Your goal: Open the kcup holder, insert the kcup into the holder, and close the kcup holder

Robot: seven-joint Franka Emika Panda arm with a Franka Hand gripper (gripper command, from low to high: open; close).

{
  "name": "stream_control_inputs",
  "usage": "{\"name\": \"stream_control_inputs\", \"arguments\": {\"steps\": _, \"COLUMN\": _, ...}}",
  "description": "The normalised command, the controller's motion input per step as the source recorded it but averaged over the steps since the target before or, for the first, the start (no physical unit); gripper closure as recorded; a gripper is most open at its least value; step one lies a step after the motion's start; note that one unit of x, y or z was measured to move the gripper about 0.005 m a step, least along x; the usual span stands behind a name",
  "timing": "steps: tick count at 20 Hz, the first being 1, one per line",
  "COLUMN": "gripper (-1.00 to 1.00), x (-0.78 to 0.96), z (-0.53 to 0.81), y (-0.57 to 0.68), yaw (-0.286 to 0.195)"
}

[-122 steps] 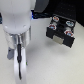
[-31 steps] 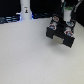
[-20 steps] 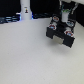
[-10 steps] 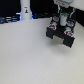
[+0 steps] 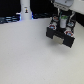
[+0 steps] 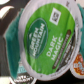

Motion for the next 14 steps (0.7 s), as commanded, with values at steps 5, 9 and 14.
{"name": "stream_control_inputs", "arguments": {"steps": 5, "gripper": 1.00, "x": -0.18, "z": 0.09, "y": -0.02, "yaw": 0.000}}
{"name": "stream_control_inputs", "arguments": {"steps": 9, "gripper": 1.00, "x": -0.43, "z": 0.32, "y": 0.00, "yaw": 0.001}}
{"name": "stream_control_inputs", "arguments": {"steps": 14, "gripper": 1.00, "x": -0.39, "z": 0.14, "y": -0.02, "yaw": 0.000}}
